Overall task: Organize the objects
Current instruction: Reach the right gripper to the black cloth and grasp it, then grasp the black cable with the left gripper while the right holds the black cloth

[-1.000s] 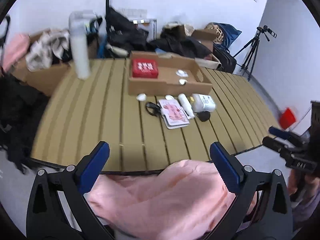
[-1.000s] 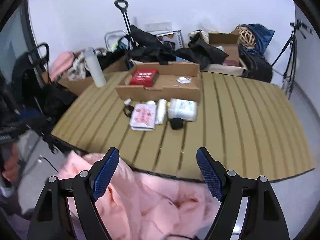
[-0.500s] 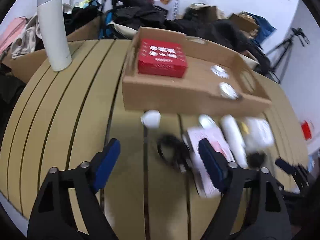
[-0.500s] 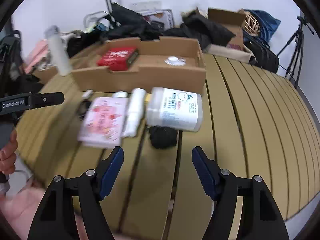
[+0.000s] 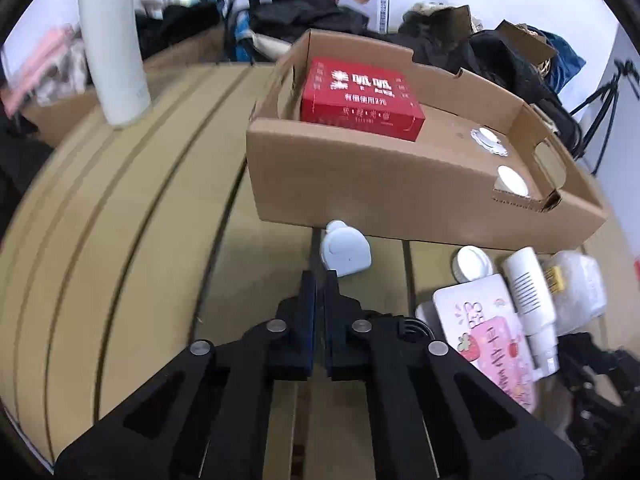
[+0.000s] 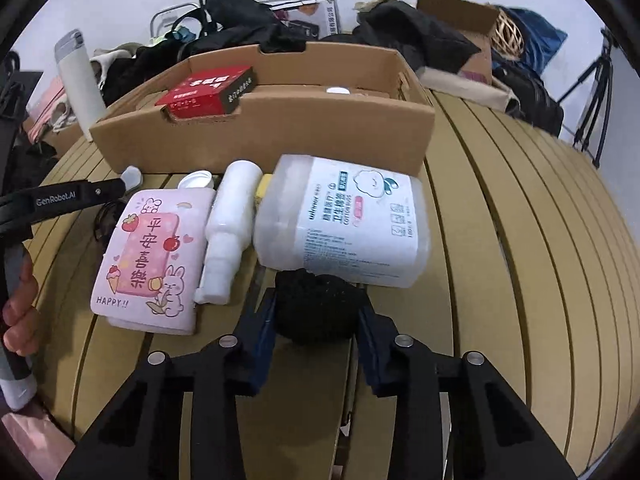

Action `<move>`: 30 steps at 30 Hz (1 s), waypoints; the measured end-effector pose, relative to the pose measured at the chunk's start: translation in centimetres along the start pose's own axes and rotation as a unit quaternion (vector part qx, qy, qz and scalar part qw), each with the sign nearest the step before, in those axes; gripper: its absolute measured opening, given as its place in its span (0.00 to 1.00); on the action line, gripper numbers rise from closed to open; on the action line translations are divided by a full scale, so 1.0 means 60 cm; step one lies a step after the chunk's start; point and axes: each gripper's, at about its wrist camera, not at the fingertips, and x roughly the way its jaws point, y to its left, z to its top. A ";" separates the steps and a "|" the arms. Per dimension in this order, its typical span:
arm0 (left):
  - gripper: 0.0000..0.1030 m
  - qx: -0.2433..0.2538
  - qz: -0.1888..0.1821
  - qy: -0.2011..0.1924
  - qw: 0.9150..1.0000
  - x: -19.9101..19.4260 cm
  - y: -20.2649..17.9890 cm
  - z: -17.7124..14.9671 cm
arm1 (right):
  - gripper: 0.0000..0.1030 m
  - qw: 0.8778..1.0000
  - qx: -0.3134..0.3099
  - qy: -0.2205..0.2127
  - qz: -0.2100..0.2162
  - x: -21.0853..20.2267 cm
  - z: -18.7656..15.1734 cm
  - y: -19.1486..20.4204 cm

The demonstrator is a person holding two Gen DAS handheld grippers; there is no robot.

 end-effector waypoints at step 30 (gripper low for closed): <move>0.00 -0.022 -0.077 -0.123 0.989 -0.350 0.063 -0.105 | 0.36 0.992 -0.007 -0.102 0.067 -0.292 -0.115 0.027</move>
